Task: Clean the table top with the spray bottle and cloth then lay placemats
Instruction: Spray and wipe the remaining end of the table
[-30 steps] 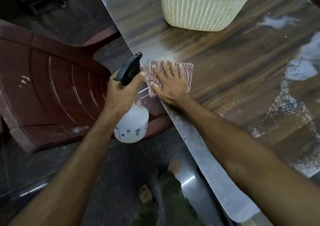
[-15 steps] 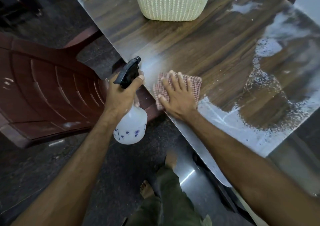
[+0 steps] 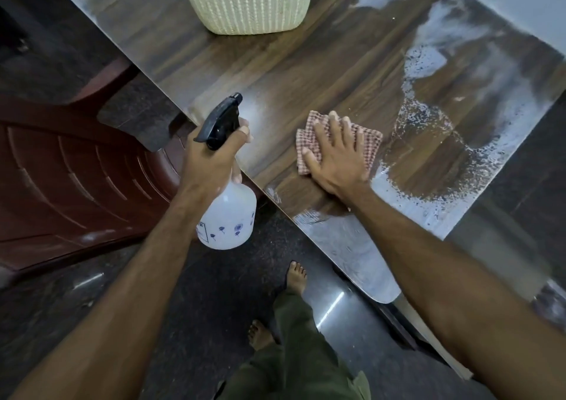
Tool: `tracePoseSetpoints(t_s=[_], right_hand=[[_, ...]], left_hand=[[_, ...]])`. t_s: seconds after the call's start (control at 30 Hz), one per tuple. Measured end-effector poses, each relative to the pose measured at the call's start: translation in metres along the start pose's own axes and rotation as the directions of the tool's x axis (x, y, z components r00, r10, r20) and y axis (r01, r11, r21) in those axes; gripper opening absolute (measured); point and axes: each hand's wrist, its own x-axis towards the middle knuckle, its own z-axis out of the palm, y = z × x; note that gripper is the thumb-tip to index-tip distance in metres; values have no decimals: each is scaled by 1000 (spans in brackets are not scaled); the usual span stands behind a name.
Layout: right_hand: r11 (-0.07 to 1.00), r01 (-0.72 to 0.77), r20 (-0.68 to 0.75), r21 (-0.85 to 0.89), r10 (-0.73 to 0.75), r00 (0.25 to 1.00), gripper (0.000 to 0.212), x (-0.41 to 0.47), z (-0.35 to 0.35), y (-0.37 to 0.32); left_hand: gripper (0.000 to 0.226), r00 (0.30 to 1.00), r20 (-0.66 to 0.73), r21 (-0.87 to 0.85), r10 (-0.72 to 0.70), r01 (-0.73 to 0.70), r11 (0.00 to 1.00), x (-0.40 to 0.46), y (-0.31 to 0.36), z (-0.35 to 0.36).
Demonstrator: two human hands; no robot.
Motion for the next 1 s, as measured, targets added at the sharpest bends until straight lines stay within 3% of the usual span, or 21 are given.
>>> tracePoseSetpoints(t_s=[0.13,0.27,0.4,0.5,0.67,0.8,1.0], right_hand=[[980,198,71,24,-199,977,70,-53,12,-38],[959,282,70,9,-282,957,68,-102,18,-14],[991,135,48,3,-135,990,68,-86,11,21],[1000,12,9,4,-12,1000,70,-48,6,10],[991,125,43,48,-127,991,71,-51,13,-48],[984,163,58,69,-167,984,68,-104,21,-32],[978,-198,7,65,198,980,68,-108,12,66]], left_hand=[[15,999,33,17,8,-8,1000,6,5,14],[9,998,56,38,12,-14,999,10,9,18],[8,999,50,37,14,-16,999,7,9,16],[6,999,50,40,13,-15,999,3,5,15],[5,997,74,42,25,-28,999,-6,5,21],[6,994,103,40,42,-46,998,-11,14,28],[7,993,110,27,40,-43,999,-17,23,37]])
